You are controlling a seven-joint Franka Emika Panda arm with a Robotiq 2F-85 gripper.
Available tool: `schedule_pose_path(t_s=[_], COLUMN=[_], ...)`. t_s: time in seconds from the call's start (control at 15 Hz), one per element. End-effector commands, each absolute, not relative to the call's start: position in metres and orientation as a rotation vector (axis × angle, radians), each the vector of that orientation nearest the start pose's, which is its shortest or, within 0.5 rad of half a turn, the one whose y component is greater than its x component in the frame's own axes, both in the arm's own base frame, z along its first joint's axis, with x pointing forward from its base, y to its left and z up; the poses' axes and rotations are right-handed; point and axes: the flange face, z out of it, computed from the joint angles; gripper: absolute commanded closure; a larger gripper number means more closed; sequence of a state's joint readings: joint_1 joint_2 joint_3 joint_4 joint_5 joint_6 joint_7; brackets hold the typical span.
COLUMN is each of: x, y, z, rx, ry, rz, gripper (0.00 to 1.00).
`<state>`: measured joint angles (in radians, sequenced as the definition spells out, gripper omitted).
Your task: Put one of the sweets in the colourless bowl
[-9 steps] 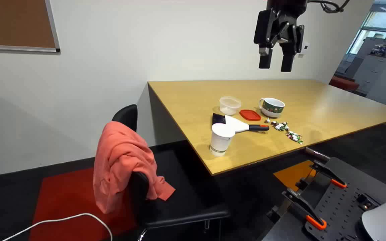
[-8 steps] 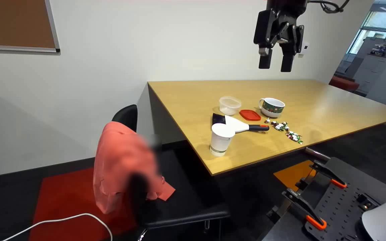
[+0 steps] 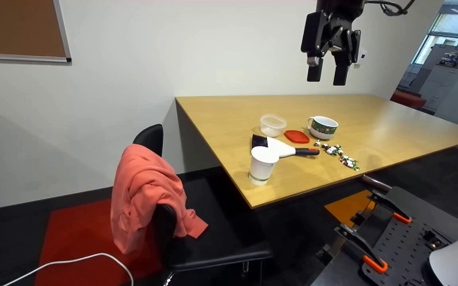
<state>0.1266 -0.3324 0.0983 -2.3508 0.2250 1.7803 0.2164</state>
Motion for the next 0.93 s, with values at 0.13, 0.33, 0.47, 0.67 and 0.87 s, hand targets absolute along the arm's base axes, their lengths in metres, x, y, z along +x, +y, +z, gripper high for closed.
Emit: schedule_pose_path(t_s=[0.13, 0.33, 0.47, 0.67, 0.87], x=[0.409, 0.423, 0.434, 0.447, 0.460], y=[0.104, 0.076, 0.050, 0.007, -0.037], z=[0.447, 0.455, 0.460, 0.462, 0.455], rx=[-2.998, -3.035, -3.052, -3.049, -3.019], ry=[0.186, 0.393, 0.532, 0.750, 0.971], rz=[0.356, 0.189, 0.094, -0.032, -0.162], gripper=[0.00, 0.00, 0.00, 0.00, 0.00])
